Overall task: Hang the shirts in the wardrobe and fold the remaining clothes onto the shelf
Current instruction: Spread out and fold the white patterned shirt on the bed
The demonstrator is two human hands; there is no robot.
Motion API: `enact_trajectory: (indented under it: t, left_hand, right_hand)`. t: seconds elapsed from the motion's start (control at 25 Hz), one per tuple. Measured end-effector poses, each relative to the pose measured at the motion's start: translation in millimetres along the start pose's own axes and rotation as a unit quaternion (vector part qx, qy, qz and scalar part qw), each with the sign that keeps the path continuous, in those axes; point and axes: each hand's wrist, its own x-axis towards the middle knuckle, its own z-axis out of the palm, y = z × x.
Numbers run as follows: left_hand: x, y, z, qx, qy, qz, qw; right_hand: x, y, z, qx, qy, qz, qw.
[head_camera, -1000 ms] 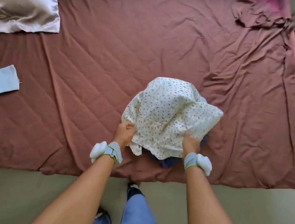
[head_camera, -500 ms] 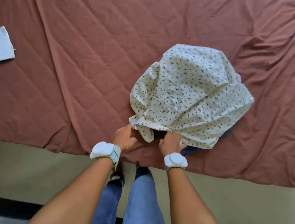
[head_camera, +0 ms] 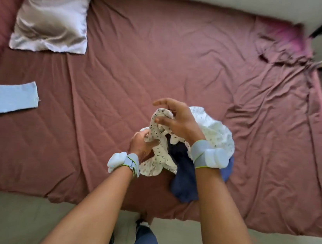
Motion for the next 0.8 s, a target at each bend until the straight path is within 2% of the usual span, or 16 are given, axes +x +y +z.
enact_trajectory:
  t: [0.16,0.24,0.32,0.4,0.52,0.6,0.68,0.76,0.8]
  left_hand:
    - [-11,28,-65,-0.098,0.07,0.035,0.992]
    - [-16,47,-105,-0.177,0.132,0.043,0.974]
    - [-27,68,-169,-0.224,0.195,0.094,0.95]
    - [-31,86,-240,-0.159,0.261,0.182,0.935]
    - [-40,110,-342,-0.019,0.313,0.314,0.896]
    - [-41,123,-385,0.074,0.33,0.351,0.873]
    - [-40,129,-417,0.126,0.339,0.345,0.866]
    - [-46,123,-444,0.118,0.358,0.331,0.865]
    - [-48,119,-455,0.107,0.367,0.321,0.866]
  right_hand:
    - [13,-97,-6,0.043,0.02,-0.082,0.996]
    - [20,-135,-9,0.049,0.038,-0.114,0.992]
    - [26,-173,-14,0.026,0.057,-0.132,0.989]
    - [38,-199,-24,-0.072,0.098,-0.136,0.983]
    - [50,-220,-28,-0.292,0.161,-0.102,0.937]
    - [52,-222,-18,-0.336,0.197,-0.065,0.919]
    - [60,-217,-9,-0.274,0.265,-0.04,0.924]
    - [67,-226,10,-0.083,0.286,-0.059,0.953]
    - [73,-231,18,0.037,0.287,-0.071,0.955]
